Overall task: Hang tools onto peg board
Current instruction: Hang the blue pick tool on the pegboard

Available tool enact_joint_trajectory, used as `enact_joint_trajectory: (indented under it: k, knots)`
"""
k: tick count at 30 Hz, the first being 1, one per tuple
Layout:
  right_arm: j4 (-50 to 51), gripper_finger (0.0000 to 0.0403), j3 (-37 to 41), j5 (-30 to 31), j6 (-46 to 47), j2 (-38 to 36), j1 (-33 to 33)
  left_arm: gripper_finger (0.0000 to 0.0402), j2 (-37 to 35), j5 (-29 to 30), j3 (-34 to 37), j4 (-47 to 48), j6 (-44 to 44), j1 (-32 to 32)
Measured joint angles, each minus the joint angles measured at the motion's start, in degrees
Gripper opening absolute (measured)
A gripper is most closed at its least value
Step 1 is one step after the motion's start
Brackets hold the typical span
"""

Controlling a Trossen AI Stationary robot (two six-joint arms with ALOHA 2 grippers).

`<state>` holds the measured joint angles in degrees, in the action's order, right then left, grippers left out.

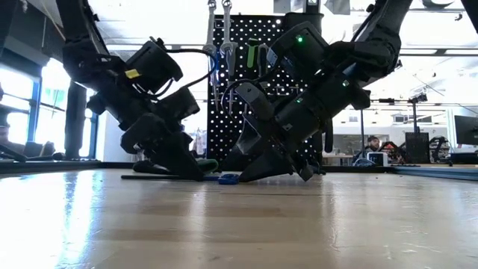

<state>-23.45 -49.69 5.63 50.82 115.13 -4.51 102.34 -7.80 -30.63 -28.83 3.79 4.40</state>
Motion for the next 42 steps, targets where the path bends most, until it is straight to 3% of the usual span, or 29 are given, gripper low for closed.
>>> enact_joint_trajectory:
  k: [8,24,29,33,39,42]
  knots:
    - [1.3,0.0177,-0.1,0.0,0.9,-0.1,0.0,0.0003,1.0,2.7,-0.5,-0.6,2.4,-1.1]
    - [2.6,0.0177,-0.2,0.0,1.8,-0.2,0.0,0.0003,-5.2,5.3,-0.3,-1.5,4.0,-3.5]
    - [-1.4,0.0174,0.2,-0.6,0.1,-0.2,0.5,0.0003,-5.5,5.3,-0.3,-2.6,3.9,-3.9]
    - [-4.5,0.0138,0.1,-3.2,-2.0,0.0,1.5,0.0002,-5.6,6.2,-0.4,-4.5,3.8,-3.9]
    - [-7.6,0.0030,0.1,-3.8,-4.2,0.1,1.6,0.0001,-5.7,7.3,-0.4,-3.9,3.9,-4.2]
    - [-8.3,0.0021,0.2,-4.0,-4.5,0.0,1.7,0.0001,-5.9,8.8,-0.4,-3.9,3.9,-4.6]
